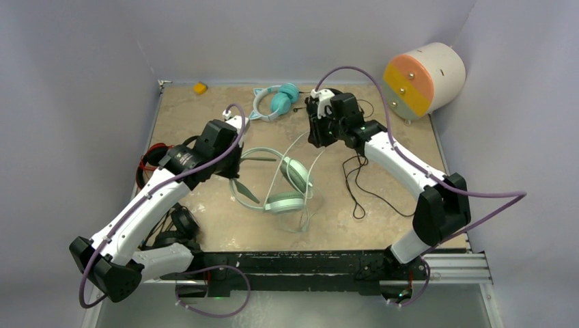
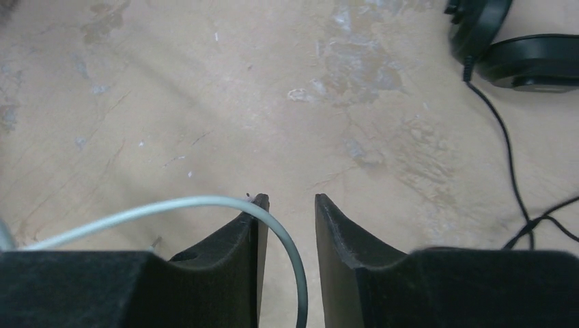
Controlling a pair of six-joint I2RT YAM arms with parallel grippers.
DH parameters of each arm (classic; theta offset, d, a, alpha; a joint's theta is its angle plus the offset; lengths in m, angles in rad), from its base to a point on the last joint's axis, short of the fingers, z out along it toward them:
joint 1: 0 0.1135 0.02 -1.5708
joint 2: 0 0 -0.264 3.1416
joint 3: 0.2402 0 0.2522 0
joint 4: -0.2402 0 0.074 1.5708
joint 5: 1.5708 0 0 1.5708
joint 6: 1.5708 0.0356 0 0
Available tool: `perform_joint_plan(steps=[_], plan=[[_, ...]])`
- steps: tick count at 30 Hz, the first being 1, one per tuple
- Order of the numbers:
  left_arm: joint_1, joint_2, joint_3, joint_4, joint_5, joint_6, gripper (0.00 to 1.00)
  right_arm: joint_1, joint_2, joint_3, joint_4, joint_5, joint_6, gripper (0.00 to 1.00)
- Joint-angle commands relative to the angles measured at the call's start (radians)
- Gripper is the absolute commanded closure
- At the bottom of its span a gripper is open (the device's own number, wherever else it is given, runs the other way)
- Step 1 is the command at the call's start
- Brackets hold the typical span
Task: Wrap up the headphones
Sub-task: Wrap the headphones cable around the headphones.
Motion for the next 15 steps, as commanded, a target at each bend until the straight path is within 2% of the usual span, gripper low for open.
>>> perform_joint_plan(steps=[1, 3, 4, 8, 12, 15], plan=[[0.003, -0.023, -0.002, 0.025, -0.257, -0.002, 1.0, -0.005, -0.067, 0.081, -0.034, 0.077, -0.011, 0.72], [0.0, -0.034, -0.025, 0.051, -0.29, 0.02, 1.0, -0.005, -0.068, 0.108, -0.045, 0.082, -0.02, 0.88], [0.0, -0.042, -0.042, 0.073, -0.295, 0.033, 1.0, -0.005, -0.066, 0.121, -0.048, 0.089, -0.026, 0.91], [-0.003, -0.057, -0.065, 0.099, -0.269, 0.067, 1.0, -0.004, -0.048, 0.158, -0.055, 0.127, -0.052, 0.91], [-0.009, -0.047, -0.082, 0.102, -0.372, 0.053, 1.0, -0.004, -0.019, 0.21, -0.086, 0.107, -0.061, 0.87], [-0.009, -0.058, -0.072, 0.106, -0.277, 0.056, 1.0, -0.004, -0.01, 0.216, -0.075, 0.107, -0.061, 0.86]])
